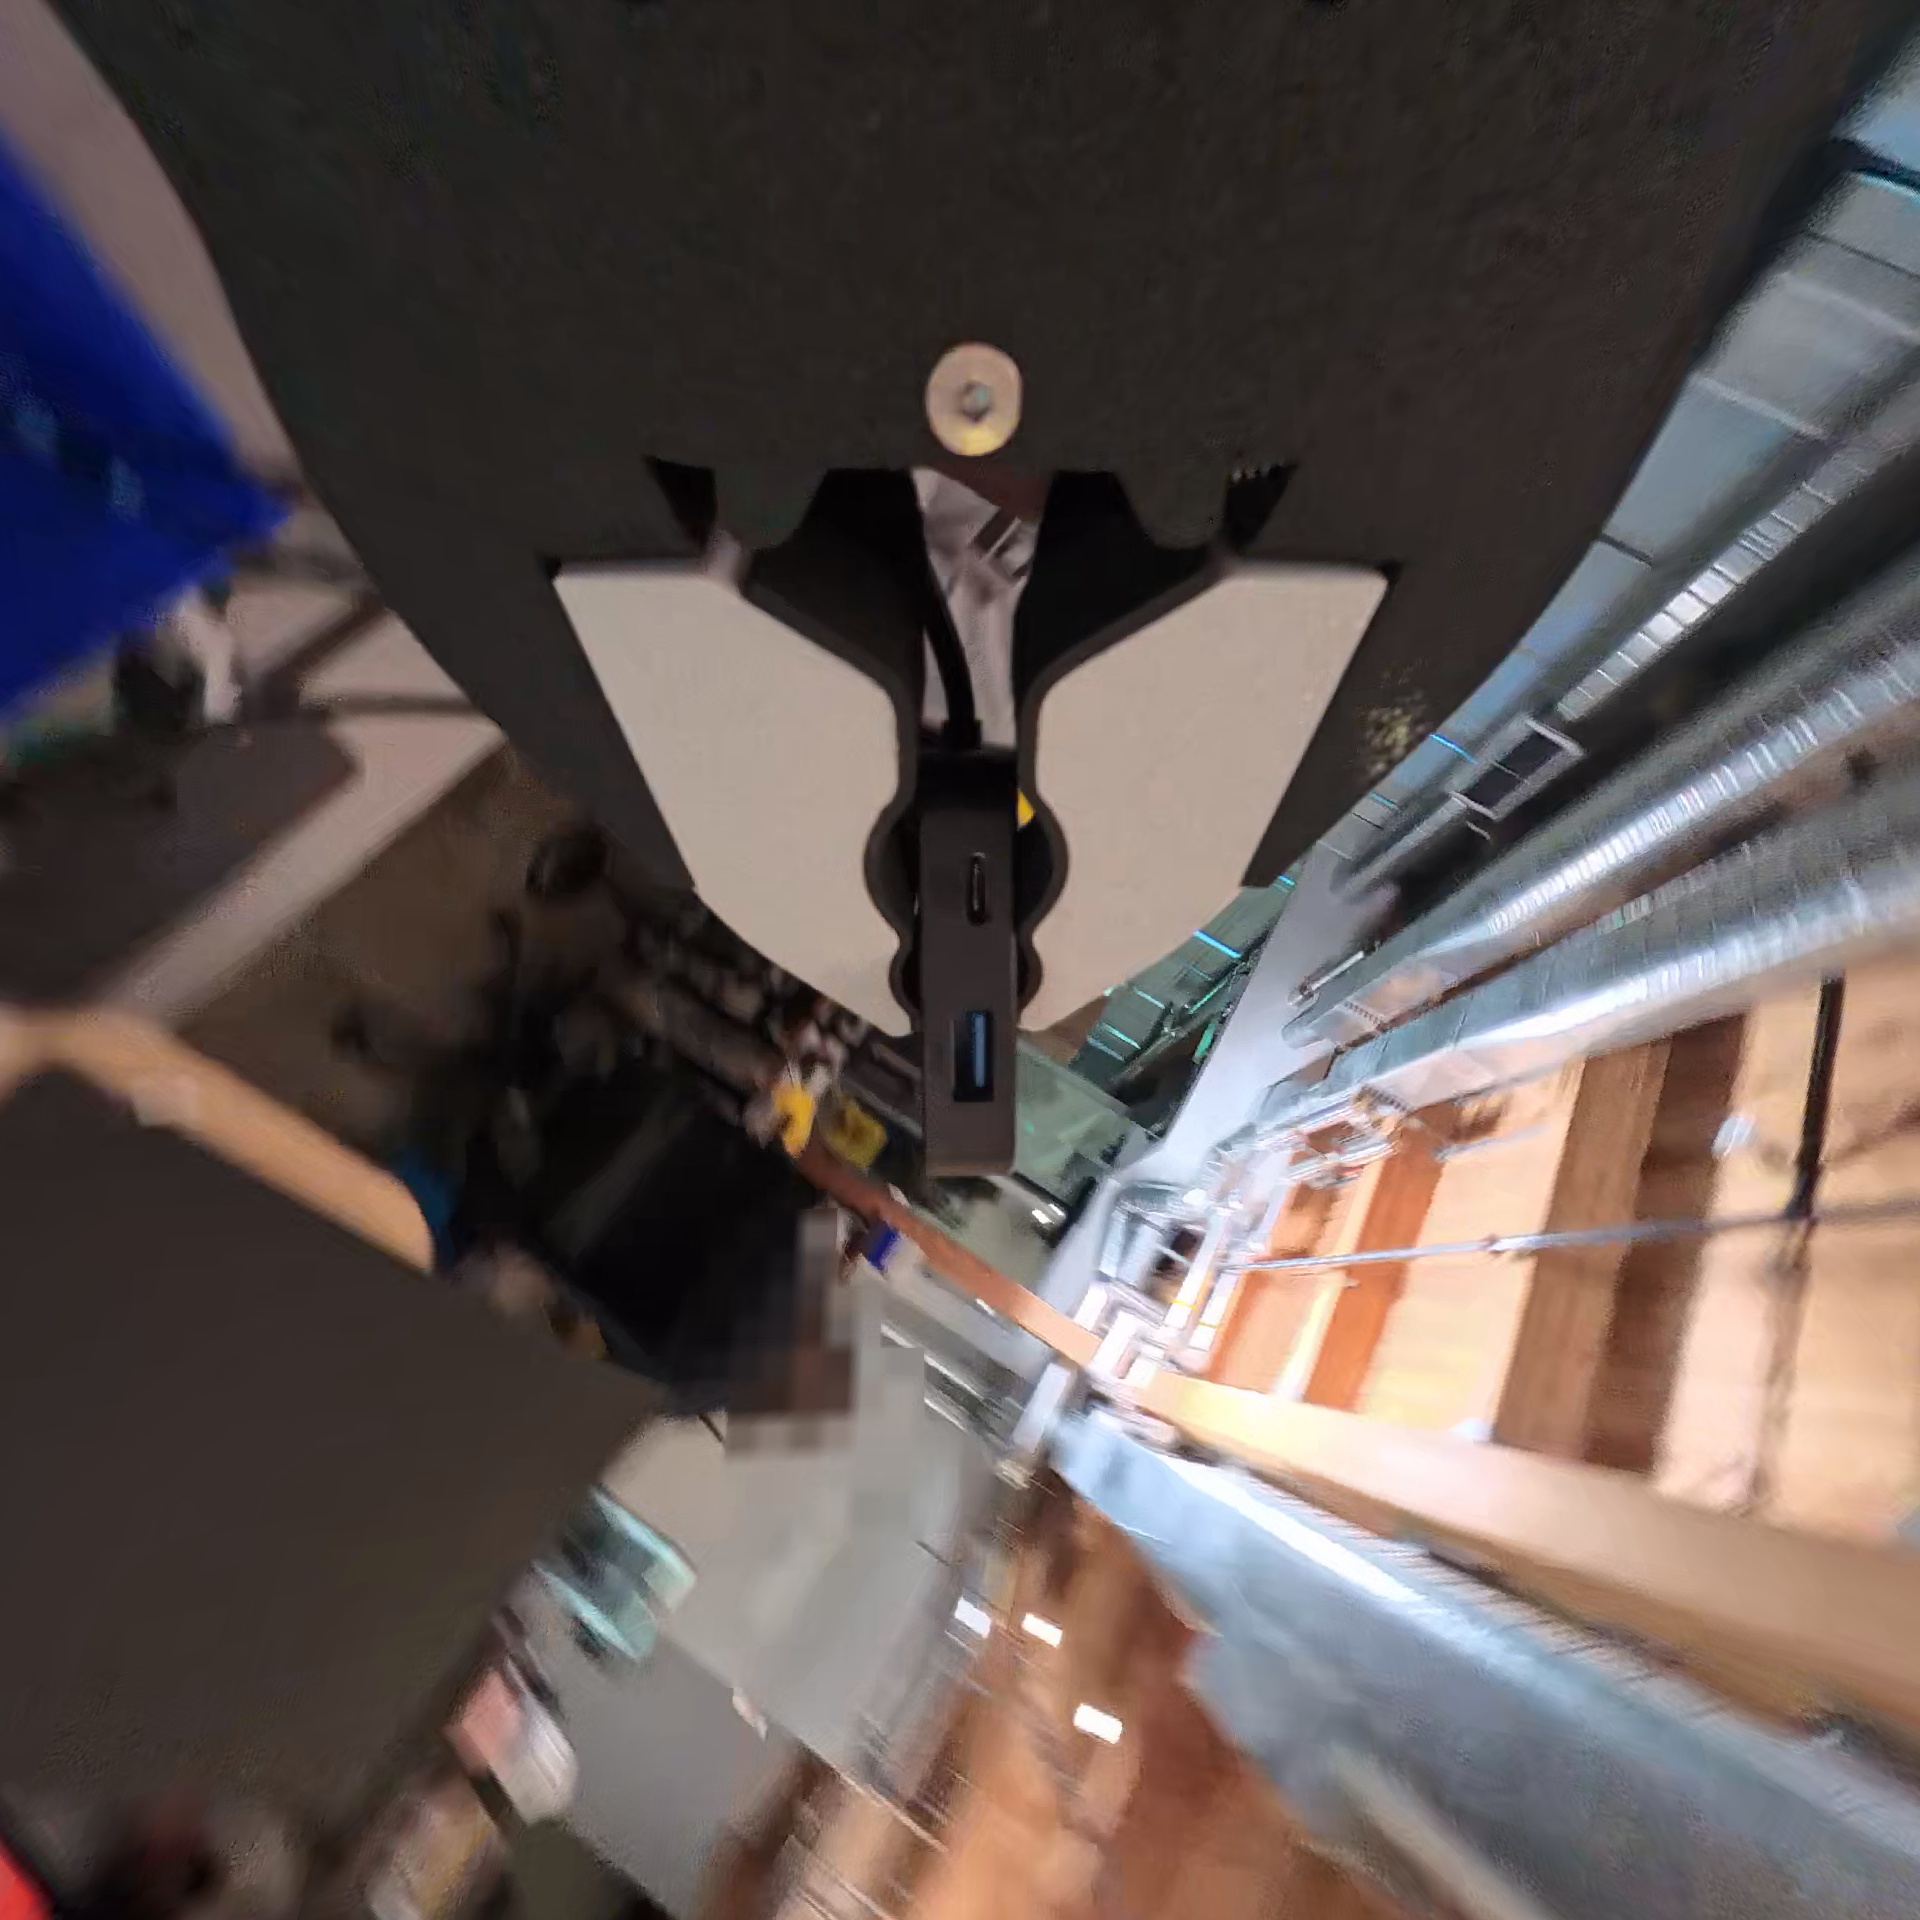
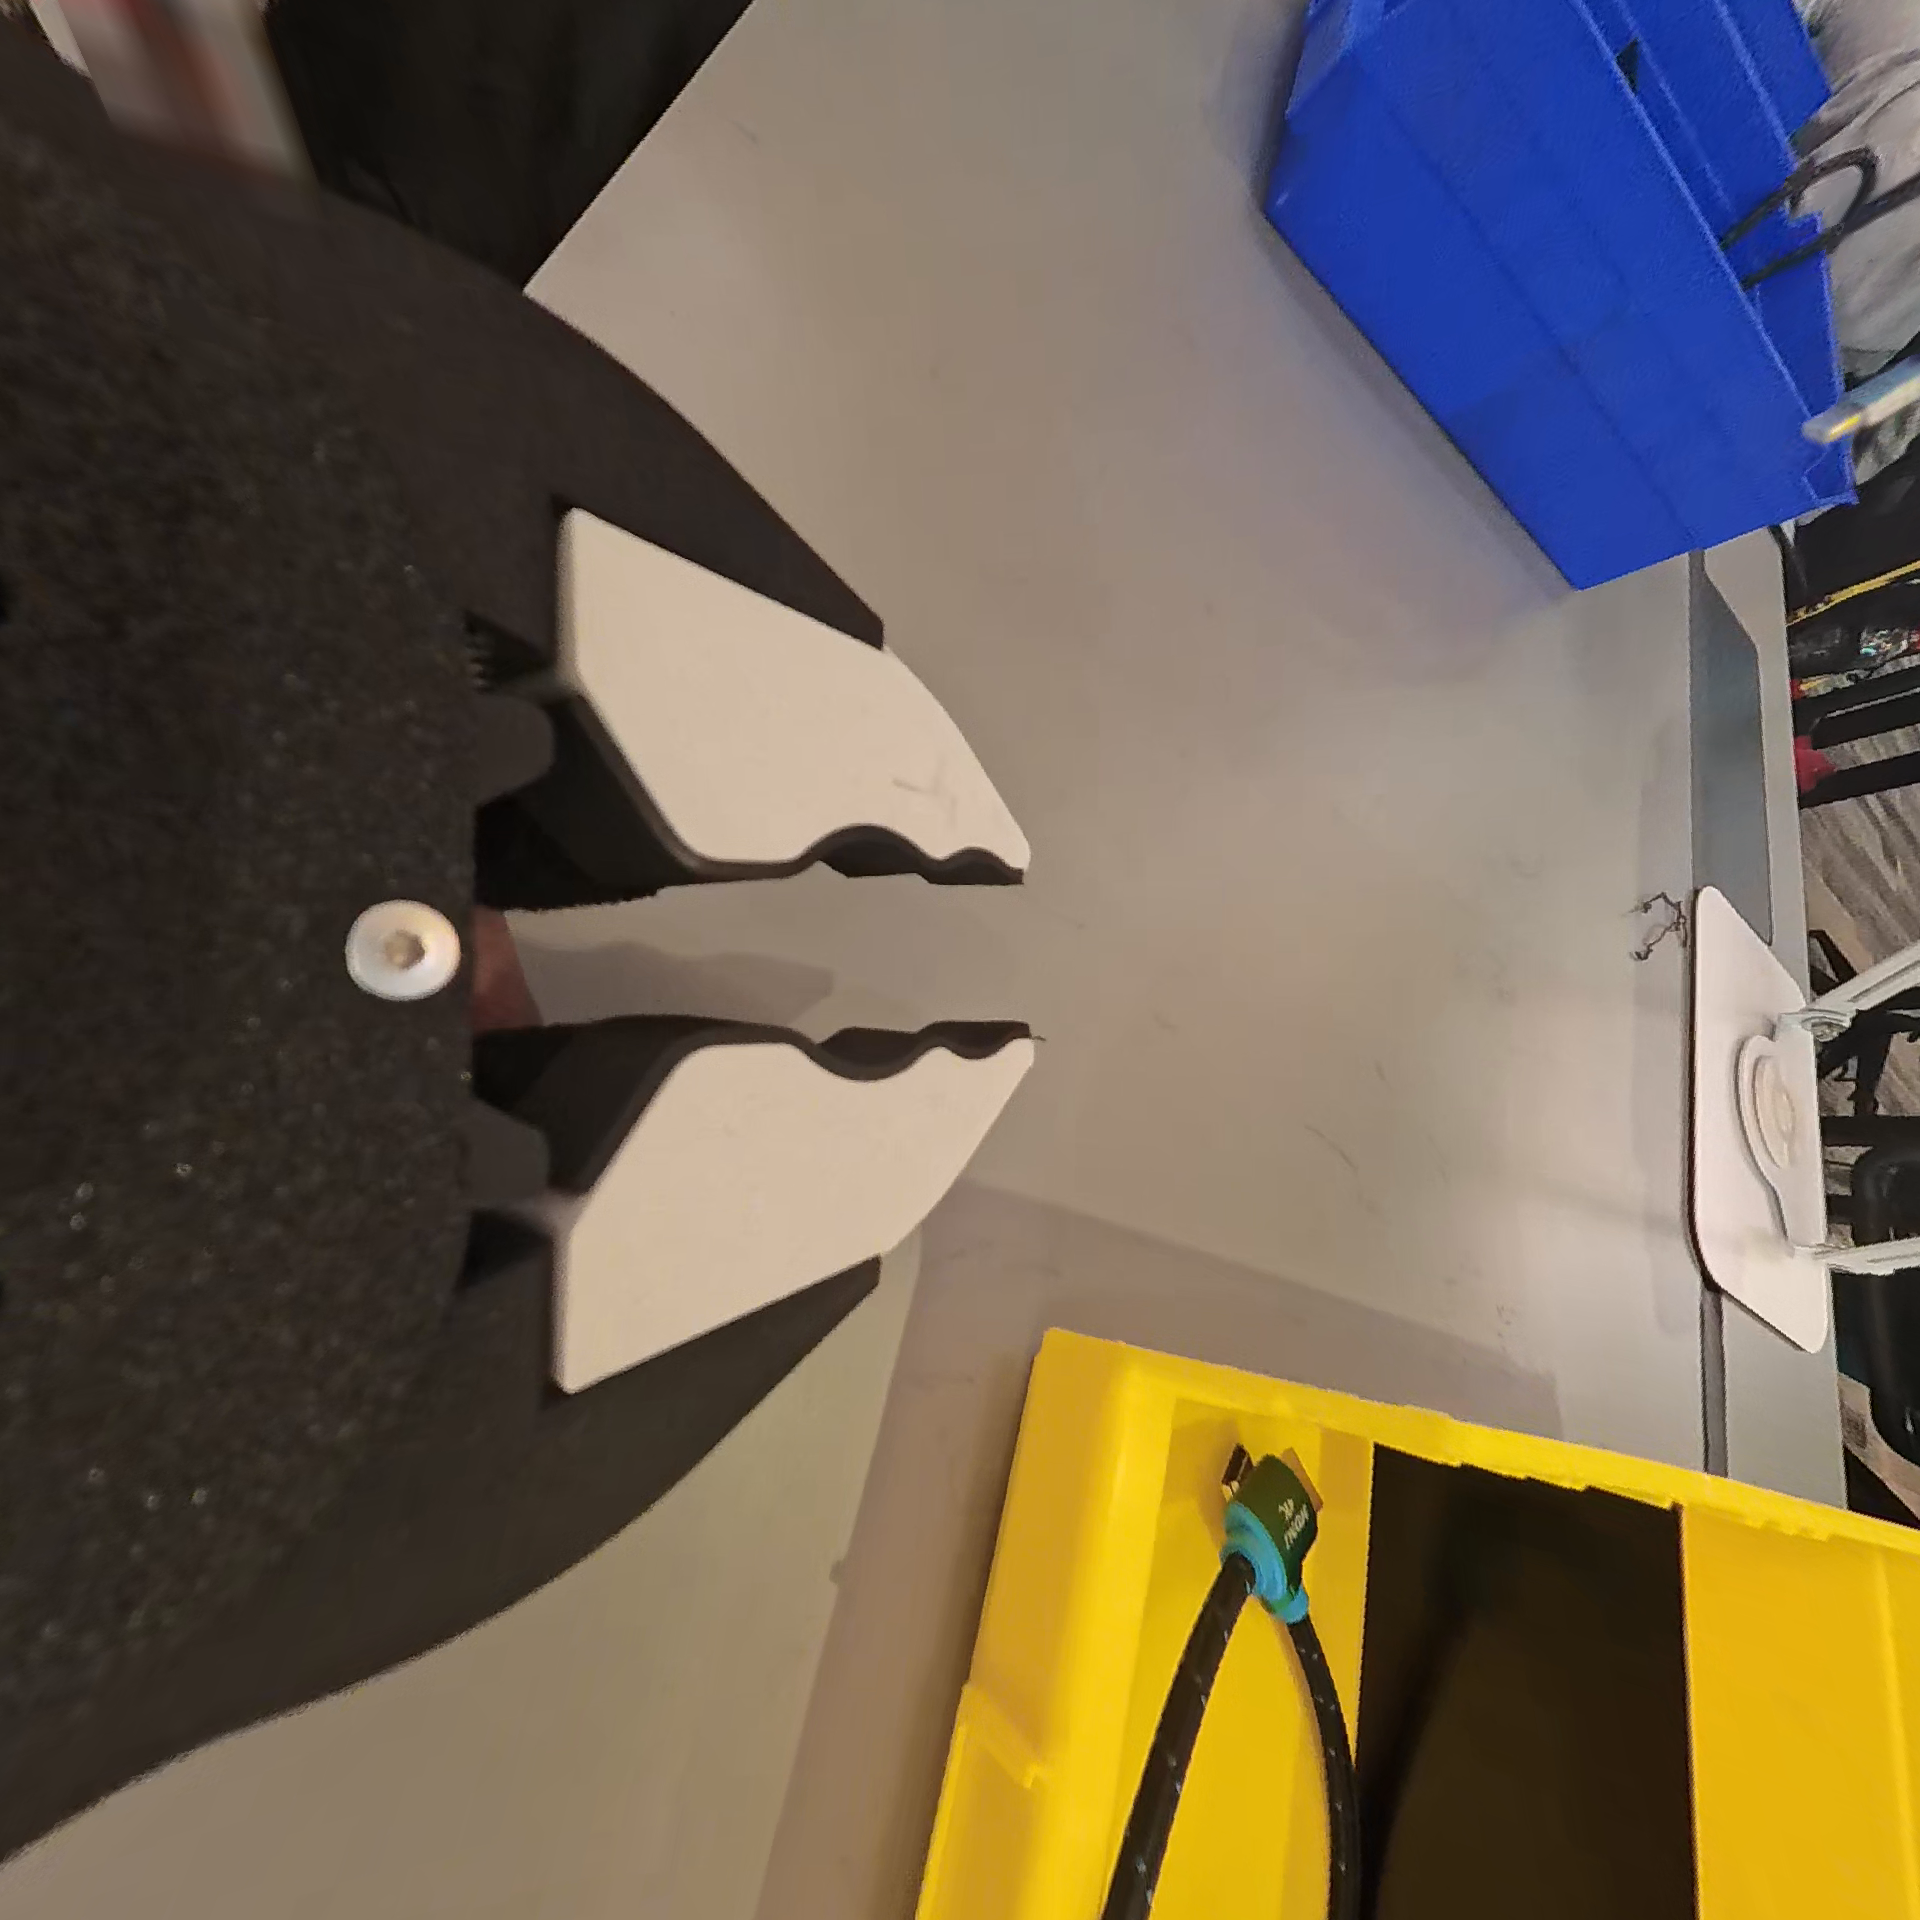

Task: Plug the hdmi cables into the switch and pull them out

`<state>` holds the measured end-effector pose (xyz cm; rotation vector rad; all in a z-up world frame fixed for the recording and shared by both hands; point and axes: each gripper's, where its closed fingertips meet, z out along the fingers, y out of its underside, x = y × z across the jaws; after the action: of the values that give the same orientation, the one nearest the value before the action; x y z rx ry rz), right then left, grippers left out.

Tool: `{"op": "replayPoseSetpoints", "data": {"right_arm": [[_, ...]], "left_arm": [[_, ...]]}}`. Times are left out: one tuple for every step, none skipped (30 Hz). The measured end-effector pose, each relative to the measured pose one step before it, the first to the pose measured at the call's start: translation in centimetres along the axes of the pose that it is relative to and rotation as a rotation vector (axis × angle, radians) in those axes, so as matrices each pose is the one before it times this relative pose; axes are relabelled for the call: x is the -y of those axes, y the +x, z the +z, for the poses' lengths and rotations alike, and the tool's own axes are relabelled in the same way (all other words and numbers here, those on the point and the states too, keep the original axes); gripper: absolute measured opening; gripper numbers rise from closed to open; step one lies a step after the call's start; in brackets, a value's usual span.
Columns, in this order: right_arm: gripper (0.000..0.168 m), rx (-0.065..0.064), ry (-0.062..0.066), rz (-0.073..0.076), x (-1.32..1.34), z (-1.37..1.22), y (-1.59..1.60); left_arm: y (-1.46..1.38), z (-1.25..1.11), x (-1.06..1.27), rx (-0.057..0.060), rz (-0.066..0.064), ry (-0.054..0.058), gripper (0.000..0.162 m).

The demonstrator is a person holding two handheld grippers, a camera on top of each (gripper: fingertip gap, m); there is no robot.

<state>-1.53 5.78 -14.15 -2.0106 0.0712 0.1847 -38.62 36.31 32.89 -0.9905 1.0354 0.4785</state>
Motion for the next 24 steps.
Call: {"op": "replayPoseSetpoints", "data": {"right_arm": [[0.024,0.001,0.0008,0.0021,0.004,-0.026,0.021],[0.024,0.0003,0.0014,0.0002,0.007,-0.052,0.03],[0.024,-0.0012,0.0013,-0.001,-0.003,-0.059,0.028],[0.024,-0.0004,0.001,-0.0008,-0.003,-0.051,0.008],[0.024,0.0012,0.0003,-0.0008,-0.003,-0.027,-0.032],[0.024,0.001,-0.0006,-0.0019,-0.022,-0.018,-0.04],[0.024,-0.0005,-0.0005,-0.0027,-0.013,0.002,-0.024],[0.024,-0.0008,0.0002,-0.0028,0.005,0.002,-0.021],[0.024,-0.0008,-0.0006,-0.0027,-0.004,-0.004,-0.012],[0.024,-0.0007,-0.0012,-0.0021,-0.023,0.008,-0.003],[0.024,-0.0005,-0.0004,-0.0015,0.002,-0.005,-0.004],[0.024,-0.0004,0.0002,-0.0005,-0.006,-0.016,0.008],[0.024,-0.0005,0.0005,0.0002,-0.005,-0.026,0.023],[0.024,-0.001,0.0003,0.0008,-0.001,-0.019,0.036],[0.024,-0.0003,-0.0003,0.0008,-0.01,-0.022,0.018],[0.024,-0.0002,-0.0005,0.0002,-0.009,-0.013,0.011],[0.024,-0.0002,0.0002,-0.0006,0.006,-0.011,-0.005],[0.024,0.0003,0.0,-0.0024,0.003,0.001,-0.038],[0.024,0.0028,-0.0004,-0.0042,0.003,0.019,-0.086],[0.025,0.0077,0.0023,-0.0065,0.058,0.009,-0.199],[0.025,0.0118,0.0063,-0.0088,0.148,0.011,-0.274],[0.025,0.0175,0.0115,-0.0055,0.284,0.03,-0.391],[0.026,0.0365,0.0147,-0.0022,0.43,0.062,-0.68],[0.026,0.0551,0.0114,-0.0011,0.49,0.106,-0.939]], "left_arm": [[2.259,0.49,-0.55,-0.0471,0.0855,-0.0409,0.013],[2.032,0.489,-0.423,-0.0432,0.0534,-0.0267,0.013],[1.794,0.501,-0.451,-0.0405,0.035,-0.0201,0.013],[1.398,0.565,-0.539,-0.0178,0.0312,-0.0185,0.013],[1.065,0.61,-0.671,-0.0003,0.0328,-0.0199,0.013],[0.806,0.638,-0.844,0.0044,0.0245,-0.0279,0.013],[0.357,0.662,-1.076,0.019,0.0268,-0.0392,0.014],[-0.196,0.656,-1.264,0.0397,0.0336,-0.0493,0.014],[-0.478,0.621,-1.332,0.0463,0.0257,-0.0526,0.014],[-0.608,0.6,-1.324,0.049,0.0279,-0.0507,0.013],[-0.803,0.536,-1.351,0.0568,0.0436,-0.0519,0.013],[-0.907,0.479,-1.369,0.0582,0.0551,-0.0531,0.013],[-0.833,0.424,-1.254,0.0453,0.048,-0.0447,0.013],[-0.706,0.313,-0.984,0.0244,0.012,-0.0263,0.013],[-0.659,0.101,-0.687,0.0026,-0.0337,-0.008,0.013],[-0.579,-0.173,-0.312,-0.0192,-0.0674,0.0081,0.013],[-0.389,-0.485,0.225,-0.0391,-0.0815,0.029,0.012],[0.001,-0.824,0.88,-0.058,-0.0737,0.0572,0.013],[0.437,-1.087,1.466,-0.0711,-0.0589,0.0813,0.013],[0.608,-1.139,1.731,-0.0668,-0.0559,0.0776,0.013],[0.615,-1.027,1.791,-0.0544,-0.0527,0.0602,0.013],[0.711,-0.988,1.973,-0.0506,-0.0379,0.0583,0.013],[0.826,-0.996,2.287,-0.0496,-0.0261,0.0701,0.013],[0.901,-0.928,2.585,-0.0487,-0.0271,0.0782,0.013]]}}
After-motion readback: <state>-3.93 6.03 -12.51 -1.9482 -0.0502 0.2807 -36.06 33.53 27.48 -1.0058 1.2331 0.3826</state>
